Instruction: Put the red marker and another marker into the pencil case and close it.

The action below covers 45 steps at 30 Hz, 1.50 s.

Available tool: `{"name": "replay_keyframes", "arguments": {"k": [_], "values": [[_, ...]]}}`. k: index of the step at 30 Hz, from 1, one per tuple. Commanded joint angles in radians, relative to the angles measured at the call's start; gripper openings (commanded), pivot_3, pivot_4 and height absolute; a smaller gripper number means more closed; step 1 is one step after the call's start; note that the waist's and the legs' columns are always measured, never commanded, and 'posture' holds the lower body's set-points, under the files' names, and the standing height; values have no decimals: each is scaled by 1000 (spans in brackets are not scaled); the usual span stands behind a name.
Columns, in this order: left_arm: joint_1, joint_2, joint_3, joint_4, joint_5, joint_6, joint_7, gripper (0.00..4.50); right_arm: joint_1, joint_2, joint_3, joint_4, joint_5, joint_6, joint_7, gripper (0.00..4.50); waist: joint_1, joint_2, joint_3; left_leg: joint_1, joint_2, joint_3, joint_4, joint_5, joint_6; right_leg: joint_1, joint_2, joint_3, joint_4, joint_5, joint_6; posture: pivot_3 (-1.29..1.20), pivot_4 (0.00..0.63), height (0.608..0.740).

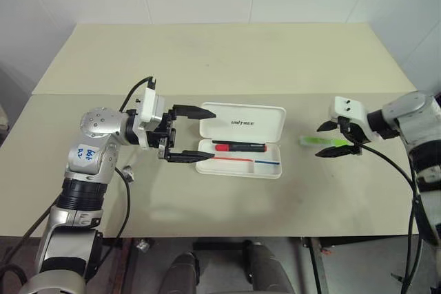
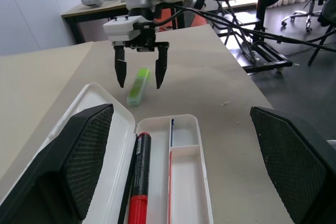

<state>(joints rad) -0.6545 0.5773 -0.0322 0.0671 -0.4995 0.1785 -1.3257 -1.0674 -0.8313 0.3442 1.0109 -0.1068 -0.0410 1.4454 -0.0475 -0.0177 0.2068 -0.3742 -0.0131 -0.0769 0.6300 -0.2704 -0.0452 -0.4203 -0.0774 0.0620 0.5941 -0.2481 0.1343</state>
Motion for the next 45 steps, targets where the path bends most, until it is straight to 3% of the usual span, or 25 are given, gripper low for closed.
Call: {"name": "replay_keyframes", "arguments": {"k": [1, 11, 15, 23, 31, 36, 41, 45], "values": [[0, -4, -6, -80, -14, 22, 10, 4500, -60, 20, -6, 100, -51, -65, -25, 4468, -2, 0, 0, 0, 0, 0, 0, 0, 0, 0, 0, 0, 0, 0, 0, 0, 150, 740], [82, 27, 28, -206, -36, 92, 57, 4500, -90, 16, 25, 267, -193, -79, -81, 4468, -1, 0, 0, 1, -1, 0, 3, 0, 0, 1, 0, 1, 2, 0, 0, 0, 150, 740], [105, 40, 38, -230, -42, 102, 72, 4500, -88, 17, 11, 278, -195, -81, -66, 3590, 4, 0, 0, 6, -1, 0, 5, 0, 0, 8, 0, 0, -1, 1, 1, 0, 150, 740], [107, 44, 48, -216, -37, 94, 67, 4500, -90, 53, -1, 256, -181, -72, 4, 1078, -4, 0, 0, 6, -1, 0, 8, 0, 1, 10, 0, 1, 0, 2, 3, 0, 150, 740], [100, 36, 40, -221, -43, 107, 72, 4500, -84, 19, -1, 221, -198, -68, 39, 1073, -6, 0, 0, 5, -1, -1, 6, -1, 0, 8, 0, 0, 0, 2, 2, 0, 150, 740], [125, 24, 29, -164, -27, 72, 40, 4500, -30, -60, -35, -3, -69, 22, 168, 1073, -5, 1, 1, 4, -1, -1, 5, -1, 0, 7, 0, 0, 0, 1, 3, 0, 150, 740], [118, 30, 51, -96, -22, 39, 25, 4500, 201, -229, -38, -588, 178, 324, 169, 1073, 0, 3, 2, 3, -1, -1, 3, -1, 0, 5, 0, 0, 0, 1, 2, 0, 150, 740], [109, 45, 57, -38, -7, 9, 3, 4500, 314, -265, -101, -935, 279, 563, 130, 1073, -10, 3, 2, 5, 0, 1, 4, -1, 0, 5, 0, 1, 2, 0, 1, 0, 150, 740]]}}
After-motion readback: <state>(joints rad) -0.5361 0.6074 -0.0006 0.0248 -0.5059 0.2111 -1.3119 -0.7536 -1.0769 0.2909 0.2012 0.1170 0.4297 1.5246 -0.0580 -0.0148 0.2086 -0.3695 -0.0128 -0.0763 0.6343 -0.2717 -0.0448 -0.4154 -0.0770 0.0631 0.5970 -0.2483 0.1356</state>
